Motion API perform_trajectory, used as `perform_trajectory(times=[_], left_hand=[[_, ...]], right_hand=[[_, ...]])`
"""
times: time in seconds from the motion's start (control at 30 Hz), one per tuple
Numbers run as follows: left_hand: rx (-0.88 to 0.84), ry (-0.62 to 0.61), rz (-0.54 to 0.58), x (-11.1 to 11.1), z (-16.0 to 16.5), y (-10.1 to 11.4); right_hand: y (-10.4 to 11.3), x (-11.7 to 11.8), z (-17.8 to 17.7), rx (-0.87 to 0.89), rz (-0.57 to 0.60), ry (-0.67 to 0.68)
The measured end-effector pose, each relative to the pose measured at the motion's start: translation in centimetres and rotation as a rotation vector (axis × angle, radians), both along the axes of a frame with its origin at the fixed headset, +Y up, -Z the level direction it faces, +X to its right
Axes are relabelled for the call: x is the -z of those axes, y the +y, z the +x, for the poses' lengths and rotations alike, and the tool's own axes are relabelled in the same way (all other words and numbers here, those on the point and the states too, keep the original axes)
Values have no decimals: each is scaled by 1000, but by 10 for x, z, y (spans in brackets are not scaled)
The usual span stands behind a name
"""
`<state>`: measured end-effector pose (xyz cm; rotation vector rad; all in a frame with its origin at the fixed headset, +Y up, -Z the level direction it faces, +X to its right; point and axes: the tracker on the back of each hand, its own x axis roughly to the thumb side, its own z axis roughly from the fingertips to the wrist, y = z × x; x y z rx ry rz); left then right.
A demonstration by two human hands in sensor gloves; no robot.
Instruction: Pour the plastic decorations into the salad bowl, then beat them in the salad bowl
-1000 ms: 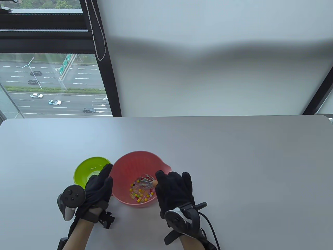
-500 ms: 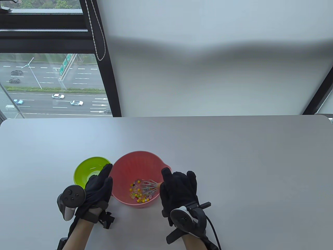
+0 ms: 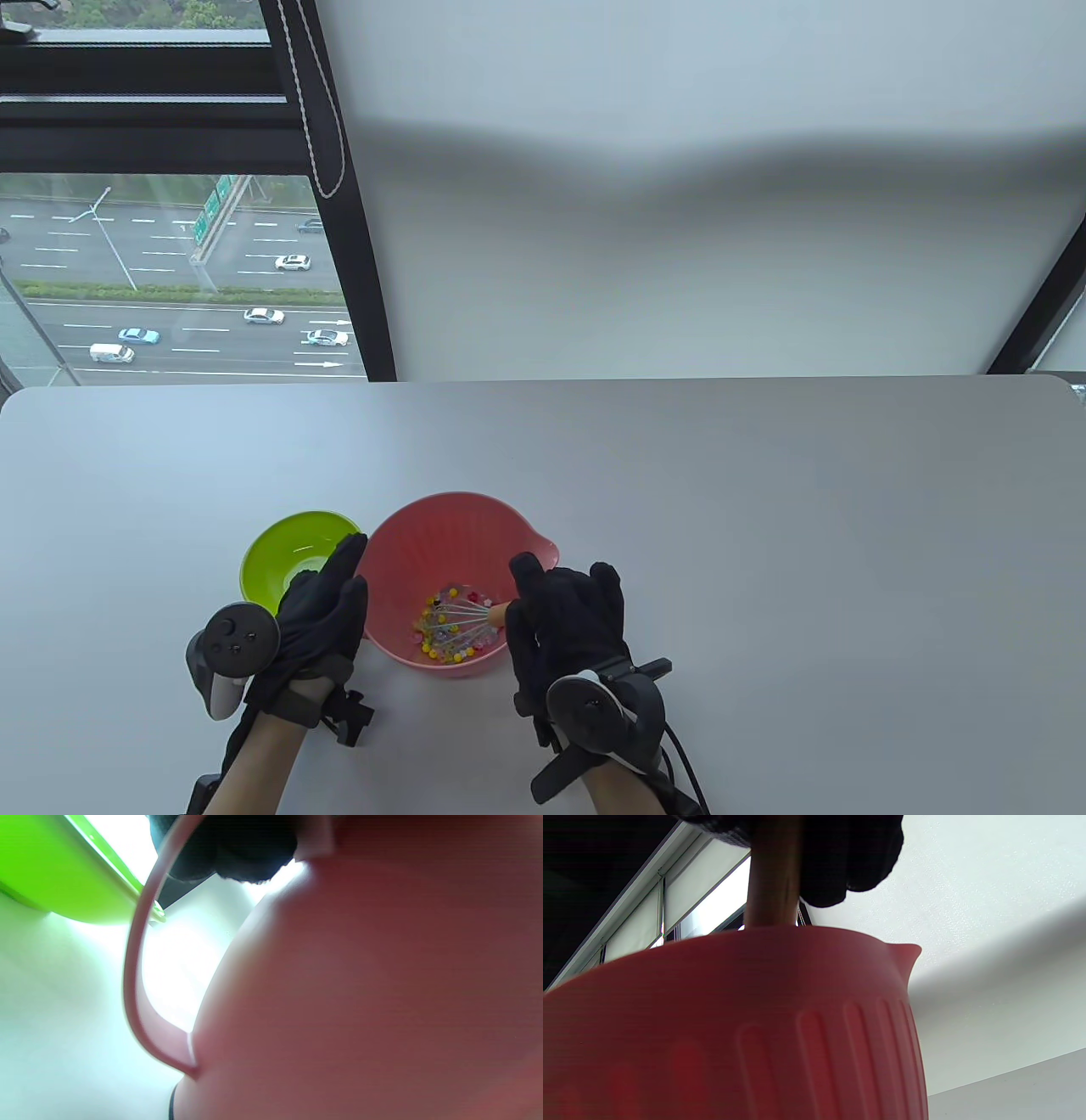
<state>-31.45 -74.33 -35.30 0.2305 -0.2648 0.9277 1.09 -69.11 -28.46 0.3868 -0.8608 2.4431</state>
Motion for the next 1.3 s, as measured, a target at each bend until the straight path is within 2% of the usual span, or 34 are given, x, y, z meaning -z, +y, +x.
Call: perform_trajectory(times=[0.17,0.37,0.67,0.9,1.3], left_hand=[[0,-2,2,0,0,0],[-1,-3,2,1,0,0],[5,-6,3,2,1,0],[23,-1,16,1,1,1],[3,-6,13,2,0,-1]], right_hand=[[-2,0,-11,-72,6,-2],[4,7,-19,-136,10,-70],[4,22,2,-80,-18,-130],[6,14,9,-37,28,-119],[9,4,10,6,9,-68]])
